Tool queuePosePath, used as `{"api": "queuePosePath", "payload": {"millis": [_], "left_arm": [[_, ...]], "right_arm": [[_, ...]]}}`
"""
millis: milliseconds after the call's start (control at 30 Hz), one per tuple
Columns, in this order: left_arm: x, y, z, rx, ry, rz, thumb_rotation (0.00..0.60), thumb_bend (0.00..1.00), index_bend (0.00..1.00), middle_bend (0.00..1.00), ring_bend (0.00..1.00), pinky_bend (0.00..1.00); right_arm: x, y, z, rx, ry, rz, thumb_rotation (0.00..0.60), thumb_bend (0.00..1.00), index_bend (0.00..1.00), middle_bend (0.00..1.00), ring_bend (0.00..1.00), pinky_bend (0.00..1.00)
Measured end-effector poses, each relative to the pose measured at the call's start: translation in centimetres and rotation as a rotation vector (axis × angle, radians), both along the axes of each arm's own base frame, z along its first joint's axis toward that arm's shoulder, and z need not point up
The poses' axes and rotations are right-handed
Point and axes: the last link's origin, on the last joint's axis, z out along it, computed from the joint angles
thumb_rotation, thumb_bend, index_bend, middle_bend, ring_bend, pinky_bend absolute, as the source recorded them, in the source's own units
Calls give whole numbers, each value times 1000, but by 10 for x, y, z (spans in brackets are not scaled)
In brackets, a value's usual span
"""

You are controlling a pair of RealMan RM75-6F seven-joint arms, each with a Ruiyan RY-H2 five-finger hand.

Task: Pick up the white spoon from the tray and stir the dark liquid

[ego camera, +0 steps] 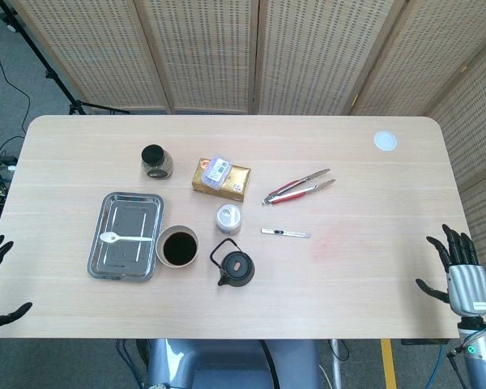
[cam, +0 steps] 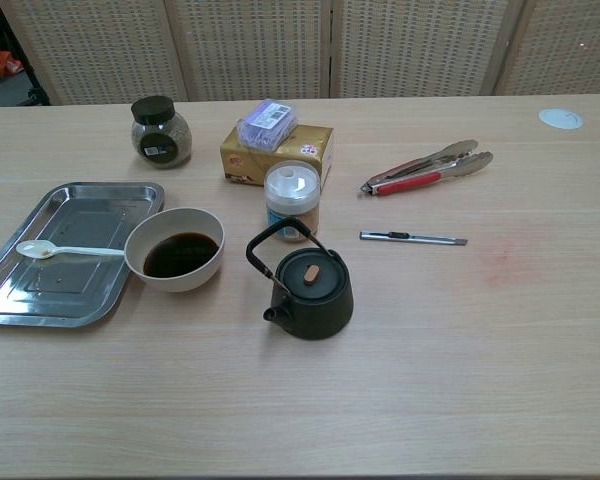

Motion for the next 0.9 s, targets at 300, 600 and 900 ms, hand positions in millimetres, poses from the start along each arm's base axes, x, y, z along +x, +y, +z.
{"api": "queuePosePath", "payload": {"millis": [300,600,900], "left_arm": [[-2,3,-2,-4,11,10,600,0,0,0,0,0],[-5,24,-17,-81,66,24,600,0,12,0,0,0],[22,84,-52,-224,95,-42,600,25,297,0,0,0]], "right_arm": [[1,0,0,-5,-7,4,600,55,189,0,0,0],[1,0,-1,-10,-2,7,600,53,194,0,0,0],[0,-1,-1,-13,-3,0,600,55,194,0,0,0]]}}
